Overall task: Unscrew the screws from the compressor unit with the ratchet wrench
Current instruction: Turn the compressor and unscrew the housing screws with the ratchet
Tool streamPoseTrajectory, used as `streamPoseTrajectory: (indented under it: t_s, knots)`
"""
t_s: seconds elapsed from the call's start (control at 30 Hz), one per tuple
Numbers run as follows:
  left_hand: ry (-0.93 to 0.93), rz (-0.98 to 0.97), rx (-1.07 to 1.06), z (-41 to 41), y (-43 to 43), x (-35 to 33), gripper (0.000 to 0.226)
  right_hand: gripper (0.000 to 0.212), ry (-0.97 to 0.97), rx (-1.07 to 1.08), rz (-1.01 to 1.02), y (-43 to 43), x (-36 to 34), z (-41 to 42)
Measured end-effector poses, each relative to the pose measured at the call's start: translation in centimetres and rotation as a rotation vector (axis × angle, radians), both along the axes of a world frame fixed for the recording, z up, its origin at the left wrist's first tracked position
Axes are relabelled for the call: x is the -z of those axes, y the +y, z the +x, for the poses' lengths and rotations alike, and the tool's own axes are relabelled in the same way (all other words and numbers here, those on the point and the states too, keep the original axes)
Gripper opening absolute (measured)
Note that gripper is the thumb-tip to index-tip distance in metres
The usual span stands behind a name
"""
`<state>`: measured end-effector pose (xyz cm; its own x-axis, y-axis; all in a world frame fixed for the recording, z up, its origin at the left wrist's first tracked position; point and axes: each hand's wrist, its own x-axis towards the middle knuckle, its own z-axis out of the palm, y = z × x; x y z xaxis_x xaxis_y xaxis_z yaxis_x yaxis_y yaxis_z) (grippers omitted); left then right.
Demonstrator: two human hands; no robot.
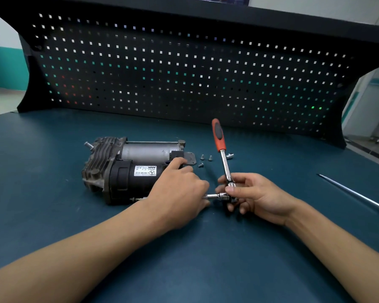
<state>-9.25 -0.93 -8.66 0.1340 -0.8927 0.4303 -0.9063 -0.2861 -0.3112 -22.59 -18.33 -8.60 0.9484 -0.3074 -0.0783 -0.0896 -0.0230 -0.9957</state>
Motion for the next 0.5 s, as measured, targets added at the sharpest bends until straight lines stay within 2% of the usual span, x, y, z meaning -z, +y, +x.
streamPoseTrajectory:
  t_s: [0.23, 0.5]
  knots:
    - [-0.021, 0.016, 0.003, 0.14, 0.02, 0.16, 0.034, 0.043, -0.079, -0.009, 0.020, 0.12, 0.19, -0.26]
    - [-0.015, 0.015, -0.005, 0.23, -0.06, 0.10, 0.037, 0.029, -0.079, -0.033, -0.137, 0.68, 0.27, -0.45]
